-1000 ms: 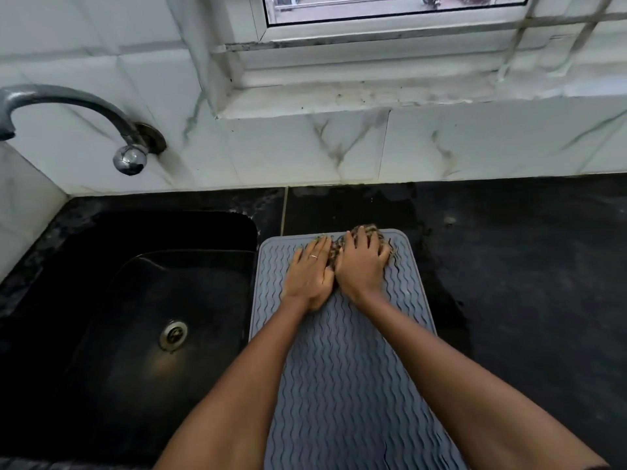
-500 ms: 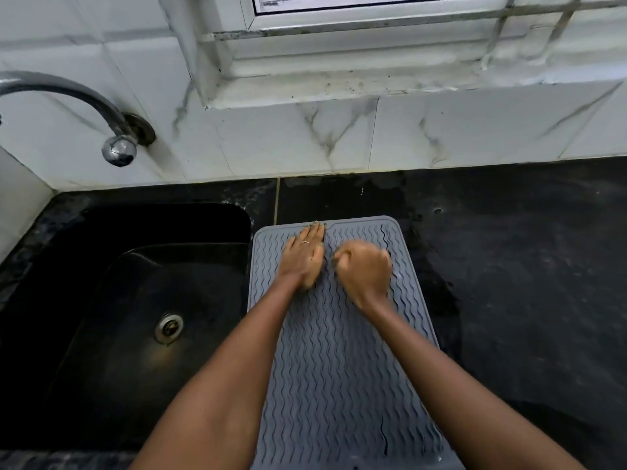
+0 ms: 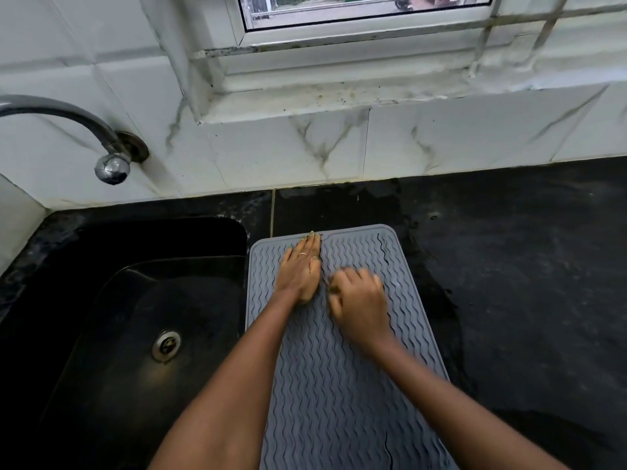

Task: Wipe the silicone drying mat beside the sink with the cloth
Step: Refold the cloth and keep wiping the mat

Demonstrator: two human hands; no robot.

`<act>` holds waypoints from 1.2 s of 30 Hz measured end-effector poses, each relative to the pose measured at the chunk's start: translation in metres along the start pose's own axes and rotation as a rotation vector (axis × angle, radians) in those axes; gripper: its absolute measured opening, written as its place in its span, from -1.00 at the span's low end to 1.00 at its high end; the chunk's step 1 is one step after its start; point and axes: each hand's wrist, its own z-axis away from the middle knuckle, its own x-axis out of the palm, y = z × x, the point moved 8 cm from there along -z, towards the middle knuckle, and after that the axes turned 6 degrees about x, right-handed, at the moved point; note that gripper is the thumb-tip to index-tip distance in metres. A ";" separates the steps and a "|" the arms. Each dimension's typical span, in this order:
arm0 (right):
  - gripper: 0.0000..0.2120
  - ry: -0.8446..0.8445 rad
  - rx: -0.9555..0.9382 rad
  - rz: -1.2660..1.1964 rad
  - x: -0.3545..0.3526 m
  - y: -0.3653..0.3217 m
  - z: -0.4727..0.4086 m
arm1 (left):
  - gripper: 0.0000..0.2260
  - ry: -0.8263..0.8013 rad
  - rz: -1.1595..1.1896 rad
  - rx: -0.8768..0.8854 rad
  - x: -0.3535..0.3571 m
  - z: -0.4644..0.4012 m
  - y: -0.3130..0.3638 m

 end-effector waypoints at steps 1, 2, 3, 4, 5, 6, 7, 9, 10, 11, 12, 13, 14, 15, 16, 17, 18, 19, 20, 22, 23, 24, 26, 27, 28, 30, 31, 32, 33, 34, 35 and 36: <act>-0.91 0.009 -0.015 -0.013 -0.005 -0.001 0.022 | -0.53 -0.006 0.001 0.000 0.001 0.000 0.000; -0.93 0.016 -0.037 -0.004 -0.009 -0.003 0.040 | -0.53 -0.014 0.000 0.000 0.001 0.000 0.000; -0.95 0.010 -0.058 0.006 -0.011 -0.003 0.051 | -0.53 -0.023 0.000 -0.005 0.000 -0.001 0.000; -0.96 -0.004 -0.061 0.010 -0.012 -0.002 0.055 | -0.53 -0.026 -0.002 -0.012 0.000 0.000 0.001; -0.93 -0.017 -0.026 -0.037 -0.015 0.001 0.051 | -0.53 -0.018 -0.008 -0.011 -0.003 0.001 0.002; -0.88 -0.020 0.032 -0.113 -0.020 0.005 0.039 | -0.53 -0.004 -0.014 -0.005 -0.006 0.003 0.005; -0.84 -0.001 0.089 -0.193 -0.024 0.007 0.023 | -0.53 0.019 -0.020 0.008 -0.008 0.007 0.008; -0.83 0.088 0.135 -0.237 -0.027 0.005 -0.021 | -0.54 0.085 -0.020 0.037 -0.013 0.018 0.014; -0.83 0.084 0.145 -0.215 -0.022 0.002 -0.044 | -0.53 0.109 -0.010 0.037 -0.014 0.027 0.015; -0.79 0.032 0.160 -0.166 -0.013 -0.002 -0.063 | -0.53 0.118 -0.001 0.031 -0.013 0.034 0.015; -0.72 -0.044 0.178 -0.090 0.001 -0.005 -0.075 | -0.52 0.112 -0.011 0.019 -0.010 0.044 0.014; -0.66 -0.090 0.175 -0.002 0.013 -0.006 -0.081 | -0.51 0.111 -0.034 0.007 -0.006 0.053 0.012; -0.64 -0.103 0.160 0.076 0.023 -0.005 -0.082 | -0.51 0.113 -0.055 -0.003 -0.003 0.060 0.011; -0.65 -0.092 0.139 0.126 0.028 -0.006 -0.078 | -0.51 0.115 -0.064 -0.008 0.000 0.067 0.009; -0.66 -0.071 0.122 0.145 0.028 -0.006 -0.074 | -0.51 0.118 -0.060 -0.011 0.001 0.070 0.008; -0.64 -0.048 0.111 0.125 0.025 -0.007 -0.067 | -0.51 0.113 -0.053 -0.013 0.003 0.072 0.007; -0.62 -0.034 0.107 0.088 0.020 -0.008 -0.059 | -0.52 0.101 -0.053 -0.012 0.005 0.073 0.006; -0.60 -0.021 0.105 0.048 0.013 -0.009 -0.047 | -0.52 0.085 -0.059 -0.010 0.006 0.072 0.006; -0.62 -0.014 0.097 0.026 0.006 -0.010 -0.030 | -0.51 0.070 -0.069 -0.007 0.006 0.072 0.006; -0.72 -0.004 0.064 0.009 -0.008 -0.011 0.019 | -0.51 0.035 -0.091 -0.004 0.006 0.072 0.007; -0.73 -0.003 0.042 0.005 -0.013 -0.011 0.047 | -0.50 0.019 -0.100 -0.006 0.006 0.072 0.007; -0.72 -0.007 0.020 0.012 -0.017 -0.012 0.073 | -0.50 0.006 -0.107 -0.014 0.007 0.072 0.007; -0.73 -0.038 -0.013 0.053 -0.021 -0.014 0.104 | -0.50 0.000 -0.117 -0.036 0.008 0.076 0.010; -0.80 -0.054 -0.002 0.044 -0.024 -0.012 0.105 | -0.50 0.001 -0.121 -0.045 0.007 0.079 0.011; -0.89 -0.059 0.027 -0.008 -0.028 -0.009 0.098 | -0.50 0.004 -0.121 -0.052 0.008 0.083 0.012; -0.93 -0.047 0.068 -0.128 -0.035 -0.002 0.066 | -0.50 0.018 -0.111 -0.064 0.010 0.092 0.015; -0.90 -0.018 0.058 -0.131 -0.036 0.000 0.045 | -0.50 0.027 -0.107 -0.068 0.011 0.096 0.016; -0.89 -0.005 0.060 -0.112 -0.033 0.003 0.024 | -0.50 0.038 -0.102 -0.075 0.013 0.101 0.017; -0.85 -0.012 0.088 -0.099 -0.027 0.005 0.004 | -0.51 0.051 -0.096 -0.083 0.014 0.106 0.018; -0.78 -0.033 0.137 -0.074 -0.020 0.007 -0.012 | -0.51 0.067 -0.093 -0.089 0.015 0.111 0.019; -0.69 -0.057 0.170 -0.016 -0.010 0.007 -0.021 | -0.51 0.082 -0.096 -0.094 0.016 0.116 0.020; -0.60 -0.068 0.162 0.076 -0.002 0.005 -0.025 | -0.51 0.094 -0.102 -0.093 0.017 0.118 0.021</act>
